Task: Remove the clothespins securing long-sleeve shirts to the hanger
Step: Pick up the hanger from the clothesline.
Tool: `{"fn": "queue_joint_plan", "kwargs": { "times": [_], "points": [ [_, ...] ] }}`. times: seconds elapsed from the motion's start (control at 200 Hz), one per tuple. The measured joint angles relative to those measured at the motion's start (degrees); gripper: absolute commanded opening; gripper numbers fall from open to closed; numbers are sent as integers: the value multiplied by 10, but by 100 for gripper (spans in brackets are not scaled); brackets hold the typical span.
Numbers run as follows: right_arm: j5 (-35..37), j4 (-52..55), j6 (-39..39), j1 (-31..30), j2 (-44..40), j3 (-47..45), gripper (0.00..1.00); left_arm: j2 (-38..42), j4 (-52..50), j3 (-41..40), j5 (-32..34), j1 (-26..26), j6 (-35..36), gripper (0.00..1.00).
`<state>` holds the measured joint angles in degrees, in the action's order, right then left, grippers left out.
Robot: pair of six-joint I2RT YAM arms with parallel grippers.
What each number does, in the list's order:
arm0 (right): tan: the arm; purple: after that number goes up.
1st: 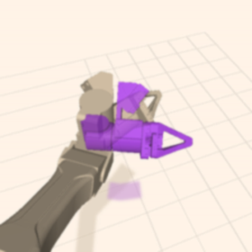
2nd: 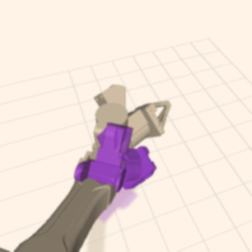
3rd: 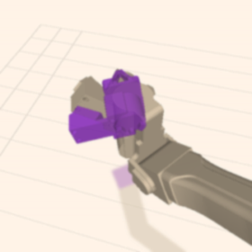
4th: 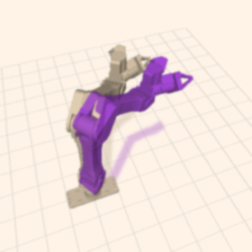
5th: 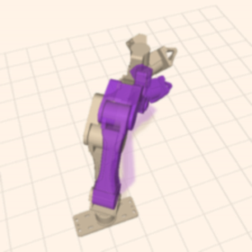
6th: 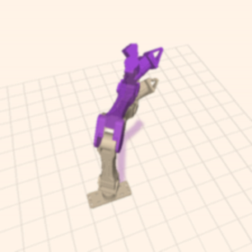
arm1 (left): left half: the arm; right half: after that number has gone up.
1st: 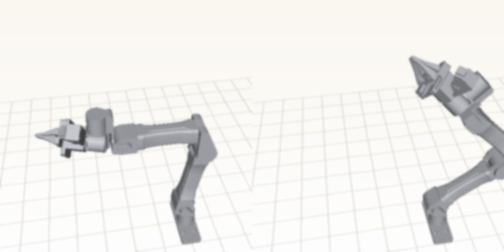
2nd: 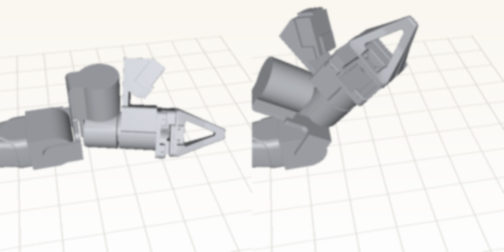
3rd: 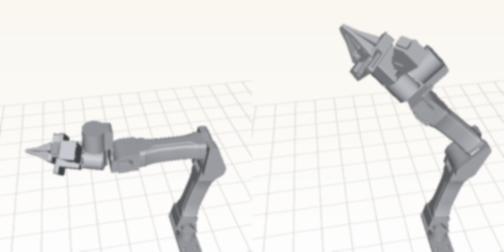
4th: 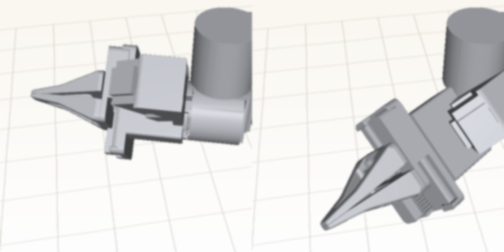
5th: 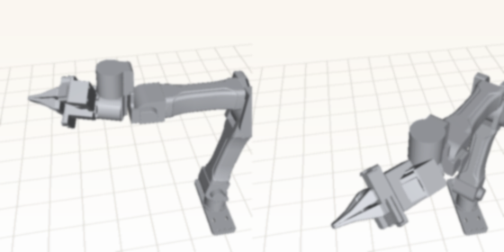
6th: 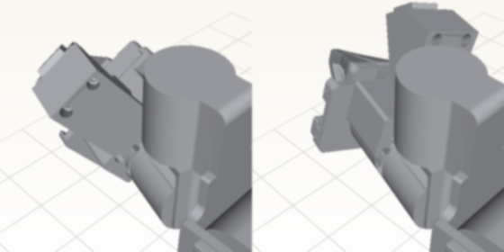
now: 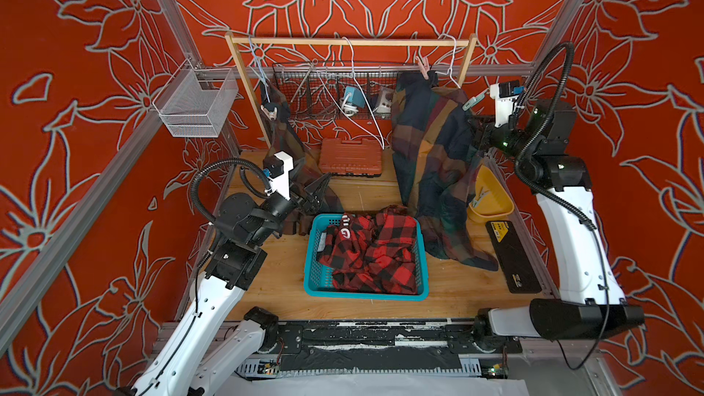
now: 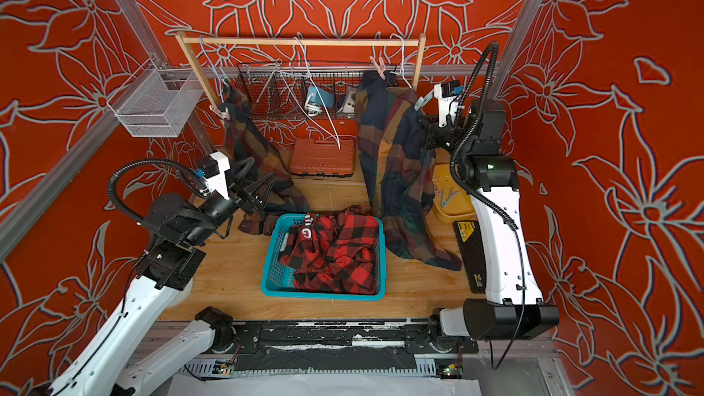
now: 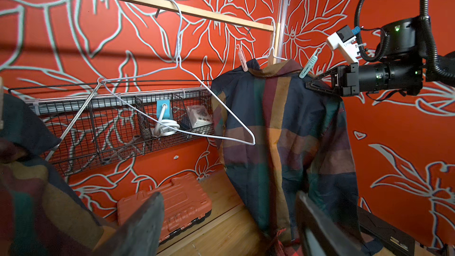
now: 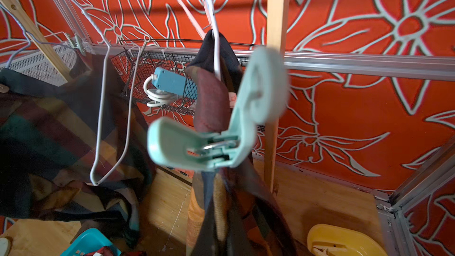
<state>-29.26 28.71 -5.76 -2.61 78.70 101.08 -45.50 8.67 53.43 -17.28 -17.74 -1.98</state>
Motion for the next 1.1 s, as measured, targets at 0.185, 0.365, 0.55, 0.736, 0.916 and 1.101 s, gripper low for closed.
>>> {"fn": "queue_joint_plan", "kwargs": {
  "times": [0.185,0.365,0.55,0.736,0.916,1.101],
  "points": [
    [-9,0,-12,0,-19,0,0,0,1,-6,-3,0,-6,79],
    [-13,1,-24,0,-40,0,0,-5,2,-9,-9,0,-9,79],
    [-20,-3,-32,0,-91,-50,0,-11,7,-9,-28,0,-11,80],
    [-30,-7,-44,0,-150,-116,0,-46,6,-4,-67,-4,-14,79],
    [-32,-6,-47,0,-205,-148,0,-77,1,-5,-73,-43,-21,79],
    [-38,-4,-56,0,-237,-150,0,-104,16,-12,-37,-128,-21,79]
  ]
}}
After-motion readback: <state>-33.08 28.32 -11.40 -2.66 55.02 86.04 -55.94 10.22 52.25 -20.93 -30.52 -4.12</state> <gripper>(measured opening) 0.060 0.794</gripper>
